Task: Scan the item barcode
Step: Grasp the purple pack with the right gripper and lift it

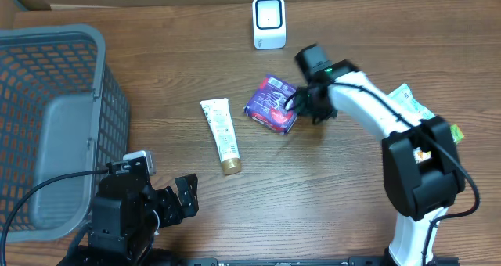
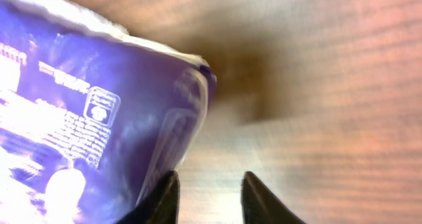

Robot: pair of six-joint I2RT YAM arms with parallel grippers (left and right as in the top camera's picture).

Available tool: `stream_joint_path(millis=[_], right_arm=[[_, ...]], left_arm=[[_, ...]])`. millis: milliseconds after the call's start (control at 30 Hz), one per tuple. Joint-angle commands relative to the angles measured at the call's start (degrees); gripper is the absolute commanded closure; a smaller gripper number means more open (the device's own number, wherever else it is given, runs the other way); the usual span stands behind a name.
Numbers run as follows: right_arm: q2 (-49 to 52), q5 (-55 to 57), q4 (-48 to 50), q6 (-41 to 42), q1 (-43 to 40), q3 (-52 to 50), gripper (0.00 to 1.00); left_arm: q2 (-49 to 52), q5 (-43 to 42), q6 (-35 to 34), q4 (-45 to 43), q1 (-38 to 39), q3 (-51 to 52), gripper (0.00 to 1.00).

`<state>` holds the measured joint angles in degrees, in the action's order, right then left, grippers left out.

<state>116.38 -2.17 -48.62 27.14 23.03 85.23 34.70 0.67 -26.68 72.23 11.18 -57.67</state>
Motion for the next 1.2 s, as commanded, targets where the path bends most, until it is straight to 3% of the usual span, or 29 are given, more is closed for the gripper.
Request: stream_joint_path(millis=[0,200,400,533,800,1067,1167], right_arm=[[0.02,-12.76,4.74,-4.68,-1.11,0.35,0.57],[0.00,-13.44,9.73,-4.66,-2.40,0.46,0.30],[0.02,-26.29,5.33,-4.68,-5.46,1.75,0.12],[0.09,-27.02,5.18,-4.70,-5.03,0.20,0.02],[4.13,-27.04,12.39,-4.42,-3.13,-1.79,0.07],[5.20,-24.35,18.82,-4.17,-3.10,-4.74,0.22],[5.20,-24.48,20.96,-2.95,-3.10,-6.56,0.36]], left_arm=[[-0.63,-0.26,-0.37,-0.04,0.26,0.09,0.00],[-0.63,-0.26,-0.37,-0.04,0.26,0.09,0.00],[-0.63,-0.26,-0.37,-0.04,0.26,0.09,0.01],[-0.63,-0.26,-0.37,-0.04,0.26,0.09,0.00],[-0.63,-0.26,-0.37,-0.04,0.26,0.09,0.00],[-0.63,-0.24,-0.37,-0.04,0.26,0.09,0.00],[-0.63,-0.24,-0.37,-0.04,0.26,0.09,0.00]])
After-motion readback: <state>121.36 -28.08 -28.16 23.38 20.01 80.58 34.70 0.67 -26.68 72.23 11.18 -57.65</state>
